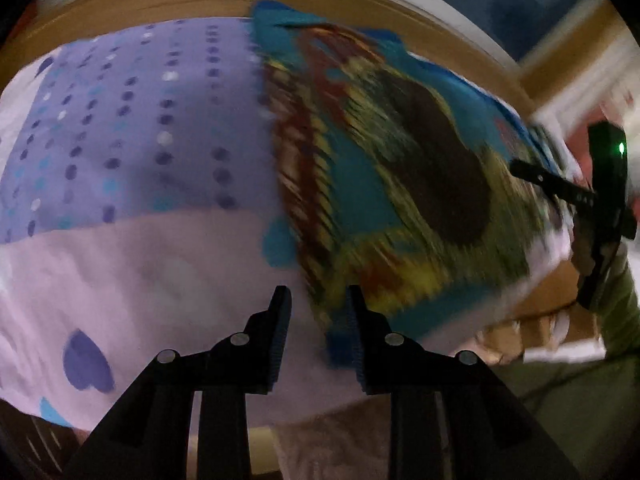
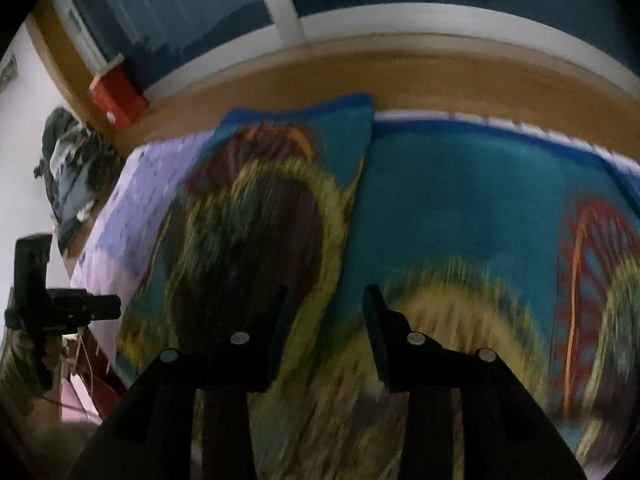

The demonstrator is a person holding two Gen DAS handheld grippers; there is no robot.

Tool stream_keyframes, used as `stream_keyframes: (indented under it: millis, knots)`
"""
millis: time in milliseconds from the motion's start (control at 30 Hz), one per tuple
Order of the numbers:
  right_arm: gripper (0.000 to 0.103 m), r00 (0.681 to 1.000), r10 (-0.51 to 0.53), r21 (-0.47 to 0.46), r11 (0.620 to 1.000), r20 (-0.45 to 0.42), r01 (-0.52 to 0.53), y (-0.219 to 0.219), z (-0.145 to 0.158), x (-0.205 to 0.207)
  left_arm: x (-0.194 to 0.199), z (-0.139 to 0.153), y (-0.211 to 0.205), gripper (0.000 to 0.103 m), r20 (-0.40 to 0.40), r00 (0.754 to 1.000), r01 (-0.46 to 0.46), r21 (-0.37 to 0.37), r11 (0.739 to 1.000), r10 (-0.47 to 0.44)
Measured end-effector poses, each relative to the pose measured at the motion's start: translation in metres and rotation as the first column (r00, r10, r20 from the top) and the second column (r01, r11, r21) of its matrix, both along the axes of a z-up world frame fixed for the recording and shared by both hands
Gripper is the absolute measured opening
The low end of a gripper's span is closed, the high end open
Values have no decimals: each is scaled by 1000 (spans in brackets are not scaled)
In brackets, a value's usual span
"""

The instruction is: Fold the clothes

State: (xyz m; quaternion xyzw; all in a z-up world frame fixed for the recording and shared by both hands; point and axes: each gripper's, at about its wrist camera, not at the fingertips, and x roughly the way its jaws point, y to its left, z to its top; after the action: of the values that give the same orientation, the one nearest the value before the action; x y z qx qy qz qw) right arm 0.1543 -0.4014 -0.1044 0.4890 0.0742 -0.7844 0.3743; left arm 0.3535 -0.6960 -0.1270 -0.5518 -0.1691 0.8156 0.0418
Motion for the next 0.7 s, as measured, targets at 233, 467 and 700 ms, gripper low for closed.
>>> stream_keyframes:
  millis: [233,467,700]
  knots:
    - [37,976,210,31,978,-56,-208,-54,-2,112,18,-14,2,27,-92,994,54,-3,999,-54]
    - [37,896,398,154,915,-196,-372,-118,-18,173,19,-20,-9,27,-225,974,-3,50,999,14]
    - [7,824,478,249,875,-304,-416,-157,-40,192,40,-15,-7,4,-286,955,-64,76,995,83]
